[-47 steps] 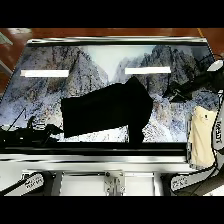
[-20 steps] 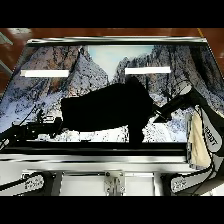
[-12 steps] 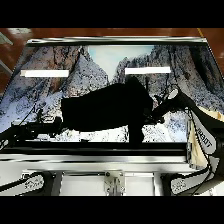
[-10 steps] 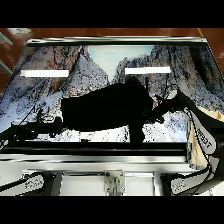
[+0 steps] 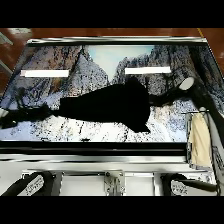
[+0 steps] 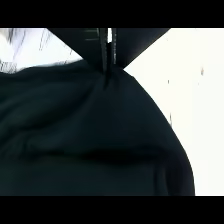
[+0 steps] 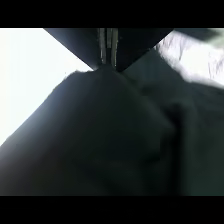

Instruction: Fold the shirts.

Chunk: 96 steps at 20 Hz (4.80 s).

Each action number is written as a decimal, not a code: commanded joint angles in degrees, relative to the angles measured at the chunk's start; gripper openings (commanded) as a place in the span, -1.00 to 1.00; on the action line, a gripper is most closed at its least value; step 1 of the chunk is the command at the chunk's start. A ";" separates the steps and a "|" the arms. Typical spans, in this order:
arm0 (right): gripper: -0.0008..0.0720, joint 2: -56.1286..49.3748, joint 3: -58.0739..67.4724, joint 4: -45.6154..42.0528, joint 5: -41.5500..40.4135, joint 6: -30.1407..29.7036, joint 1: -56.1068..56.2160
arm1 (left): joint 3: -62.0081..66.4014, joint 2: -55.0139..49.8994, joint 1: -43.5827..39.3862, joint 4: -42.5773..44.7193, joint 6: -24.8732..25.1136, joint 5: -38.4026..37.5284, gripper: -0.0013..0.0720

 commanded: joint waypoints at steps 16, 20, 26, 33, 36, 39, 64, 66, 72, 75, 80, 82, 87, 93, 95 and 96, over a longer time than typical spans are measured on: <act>-0.82 50.03 28.02 -21.27 -6.38 6.43 -0.83 | 52.00 31.56 0.04 23.47 -15.02 -7.48 -0.86; -0.82 44.94 28.04 -23.02 2.34 7.80 -0.83 | 47.25 28.44 0.00 26.05 -14.88 -8.41 -0.86; -0.82 24.15 27.82 -26.95 21.29 10.54 -0.81 | 40.33 15.26 0.00 26.10 -14.75 -16.59 -0.86; -0.82 -9.46 21.79 -15.39 3.10 13.35 -0.72 | 32.24 -17.70 0.00 21.97 -11.37 -10.45 -0.86; -0.82 -18.73 21.79 -8.94 -12.72 13.31 -0.70 | 34.95 -29.64 0.00 16.87 -11.32 -2.91 -0.86; -0.82 -22.32 21.79 -5.81 -28.39 13.27 -0.70 | 36.94 -35.63 -0.20 12.94 -11.32 4.63 -0.86; -0.82 -27.69 21.79 -14.58 9.40 16.20 -0.74 | 36.94 -42.71 -3.54 23.74 -14.71 -12.00 -0.86; -0.82 -28.22 21.79 -15.37 10.12 16.33 -0.74 | 36.96 -42.75 -3.43 23.76 -15.82 -12.02 -0.86; -0.75 -29.42 21.81 -11.37 9.33 17.44 -0.74 | 36.92 -43.65 -3.67 23.32 -18.49 -13.68 -0.46; 0.67 -26.56 22.38 -13.29 12.48 11.32 -1.84 | 38.56 -42.05 -2.43 24.30 -18.69 -17.59 0.64; 0.67 -14.67 22.82 -32.96 26.75 9.11 -7.30 | 38.21 -32.30 4.50 25.05 -12.85 -27.28 0.63; 0.68 -9.75 18.05 -24.20 26.23 9.16 -12.61 | 32.81 -28.96 7.85 24.98 -12.17 -32.76 0.64; 0.68 -0.83 -2.64 -6.49 20.63 -0.61 -21.92 | 3.65 -17.97 13.35 12.44 -4.33 -23.56 0.68; 0.67 1.79 -8.39 -5.70 15.45 -1.46 -22.38 | -2.93 -16.57 18.10 12.11 -0.94 -19.17 0.68; 0.67 1.79 -8.39 -5.22 14.97 -1.44 -22.38 | -3.37 -17.18 18.34 13.64 -0.17 -18.91 0.68; 0.67 1.79 -8.39 -4.61 14.88 -1.44 -22.38 | -3.80 -17.77 18.34 14.01 -0.20 -18.14 0.67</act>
